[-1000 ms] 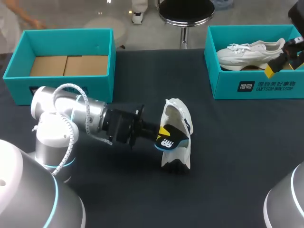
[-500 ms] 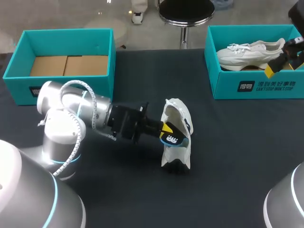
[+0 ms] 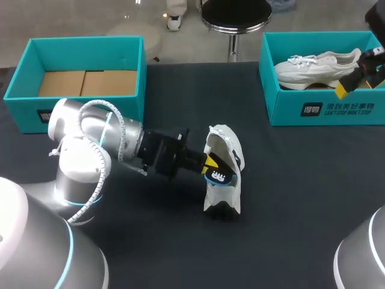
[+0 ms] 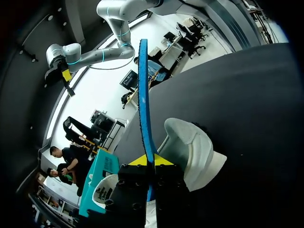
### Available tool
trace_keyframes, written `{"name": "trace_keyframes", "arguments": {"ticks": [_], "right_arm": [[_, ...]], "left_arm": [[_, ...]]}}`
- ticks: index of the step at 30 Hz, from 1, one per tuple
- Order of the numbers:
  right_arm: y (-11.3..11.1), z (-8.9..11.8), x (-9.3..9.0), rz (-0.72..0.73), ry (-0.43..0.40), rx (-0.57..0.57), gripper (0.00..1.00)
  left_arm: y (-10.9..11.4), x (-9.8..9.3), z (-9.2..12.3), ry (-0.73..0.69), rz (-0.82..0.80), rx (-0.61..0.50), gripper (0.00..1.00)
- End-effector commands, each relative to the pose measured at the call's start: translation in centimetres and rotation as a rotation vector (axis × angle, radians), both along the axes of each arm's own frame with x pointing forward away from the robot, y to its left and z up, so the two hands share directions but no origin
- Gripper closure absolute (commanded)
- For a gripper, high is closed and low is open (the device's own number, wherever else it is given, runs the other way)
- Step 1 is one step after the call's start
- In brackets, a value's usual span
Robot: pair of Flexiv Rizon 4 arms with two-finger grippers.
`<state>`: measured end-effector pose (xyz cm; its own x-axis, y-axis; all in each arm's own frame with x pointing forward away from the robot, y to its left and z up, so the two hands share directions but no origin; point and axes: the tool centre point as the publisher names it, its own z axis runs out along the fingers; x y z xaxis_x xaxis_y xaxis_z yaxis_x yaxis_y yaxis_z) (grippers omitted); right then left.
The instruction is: Take the shoe out of the shoebox, open the shoe tongue, remove and reinsert the insole, then place the shoe into the shoebox
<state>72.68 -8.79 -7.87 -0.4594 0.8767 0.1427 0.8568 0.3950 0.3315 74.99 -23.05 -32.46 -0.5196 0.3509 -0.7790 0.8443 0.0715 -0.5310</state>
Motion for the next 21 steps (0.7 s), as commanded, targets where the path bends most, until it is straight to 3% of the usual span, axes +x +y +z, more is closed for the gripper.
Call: {"name": "trace_keyframes", "arguments": {"ticks": [1, 3, 8, 13, 17, 21], "right_arm": [[0.06, 0.01, 0.27, 0.000, 0.005, -0.002, 0.00], [0.06, 0.01, 0.27, 0.000, 0.005, -0.002, 0.00], [0.06, 0.01, 0.27, 0.000, 0.005, -0.002, 0.00], [0.06, 0.01, 0.27, 0.000, 0.005, -0.002, 0.00], [0.06, 0.01, 0.27, 0.000, 0.005, -0.002, 0.00], [0.06, 0.01, 0.27, 0.000, 0.005, -0.002, 0.00]], "left_arm": [[-0.19, -0.05, 0.26, -0.004, -0.003, 0.009, 1.00], [-0.18, -0.15, 0.38, -0.005, -0.005, 0.008, 0.84], [-0.10, -0.42, 0.60, -0.007, -0.009, 0.009, 0.68], [-0.08, -0.66, 0.67, -0.009, -0.014, 0.008, 0.74], [-0.12, -0.75, 0.71, -0.010, -0.017, 0.005, 0.98], [-0.13, -0.95, 0.55, -0.011, -0.021, 0.008, 1.00]]}}
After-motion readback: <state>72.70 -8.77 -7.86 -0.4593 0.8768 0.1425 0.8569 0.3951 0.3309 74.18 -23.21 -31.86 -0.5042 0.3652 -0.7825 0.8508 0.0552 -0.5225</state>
